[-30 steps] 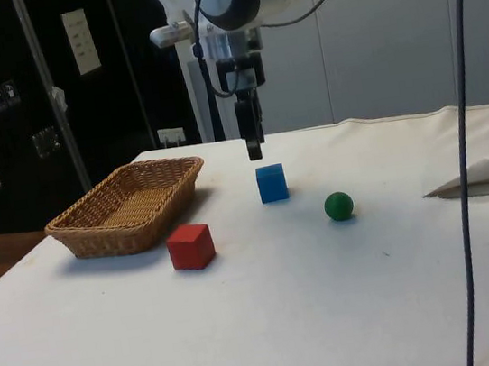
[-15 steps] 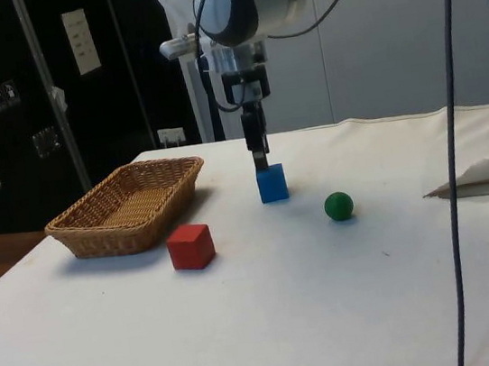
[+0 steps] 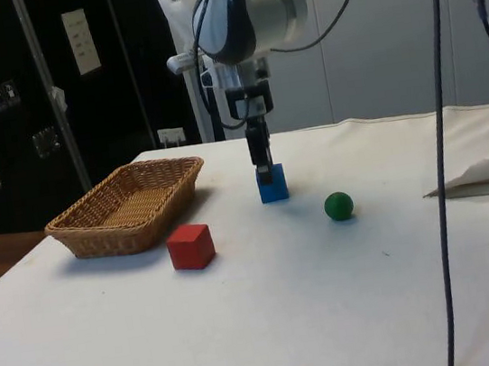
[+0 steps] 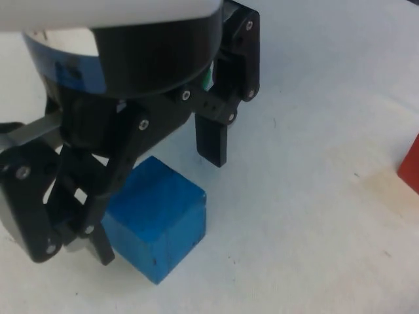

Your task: Place all non-red objects into the basket.

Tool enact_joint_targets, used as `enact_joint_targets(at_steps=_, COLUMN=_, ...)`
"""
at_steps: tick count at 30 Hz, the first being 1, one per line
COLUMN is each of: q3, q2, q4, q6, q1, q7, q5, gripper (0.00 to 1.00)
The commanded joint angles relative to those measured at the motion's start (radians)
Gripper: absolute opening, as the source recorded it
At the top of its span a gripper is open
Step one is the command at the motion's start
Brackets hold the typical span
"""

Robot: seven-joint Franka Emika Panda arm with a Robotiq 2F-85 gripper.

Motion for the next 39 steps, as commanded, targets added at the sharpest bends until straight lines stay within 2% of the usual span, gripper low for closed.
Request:
enact_joint_targets(at_steps=1, q3=0.014, q2=0.005, q4=0.004, q6=0.011, q1=-0.01, q7=-0.017, q5=0.022, gripper=1.0)
enact_joint_targets(at_steps=2, q3=0.001, q2=0.005, q4=0.002, q6=0.0, q1=0.0, q7=-0.002, q5=0.004, gripper=1.0)
enact_joint_targets(at_steps=3, q3=0.015, q2=0.009, q4=0.005, q6=0.012, q1=-0.01, q7=-0.02, q5=0.026, gripper=1.0)
enact_joint_targets(at_steps=9, q3=0.018, q2=0.036, q4=0.021, q6=0.011, q1=-0.011, q7=-0.035, q5=0.05, gripper=1.0)
enact_joint_targets(at_steps=11, q3=0.019, q2=0.046, q4=0.025, q6=0.011, q1=-0.01, q7=-0.042, q5=0.061, gripper=1.0)
enact_joint_targets(at_steps=12, q3=0.006, q2=0.049, q4=0.025, q6=0.001, q1=0.0, q7=-0.028, q5=0.045, gripper=1.0)
enact_joint_targets(at_steps=13, q3=0.018, q2=0.049, q4=0.026, q6=0.011, q1=-0.009, q7=-0.043, q5=0.063, gripper=1.0)
enact_joint_targets(at_steps=19, q3=0.006, q2=0.056, q4=0.029, q6=0.001, q1=0.0, q7=-0.035, q5=0.054, gripper=1.0)
enact_joint_targets(at_steps=21, q3=0.01, q2=0.054, q4=0.028, q6=0.005, q1=-0.002, q7=-0.04, q5=0.059, gripper=0.98)
enact_joint_targets(at_steps=22, q3=0.009, q2=0.054, q4=0.028, q6=0.005, q1=-0.002, q7=-0.039, q5=0.059, gripper=0.91)
enact_joint_targets(at_steps=23, q3=0.009, q2=0.054, q4=0.028, q6=0.004, q1=-0.002, q7=-0.039, q5=0.058, gripper=0.76)
enact_joint_targets(at_steps=28, q3=0.006, q2=0.056, q4=0.029, q6=0.0, q1=0.0, q7=-0.035, q5=0.054, gripper=0.19)
enact_joint_targets(at_steps=29, q3=0.007, q2=0.055, q4=0.028, q6=0.003, q1=-0.001, q7=-0.037, q5=0.056, gripper=0.19)
enact_joint_targets(at_steps=30, q3=0.007, q2=0.055, q4=0.028, q6=0.003, q1=0.0, q7=-0.037, q5=0.056, gripper=0.01)
enact_joint_targets(at_steps=39, q3=0.005, q2=0.055, q4=0.03, q6=0.0, q1=0.0, q7=-0.036, q5=0.054, gripper=0.02)
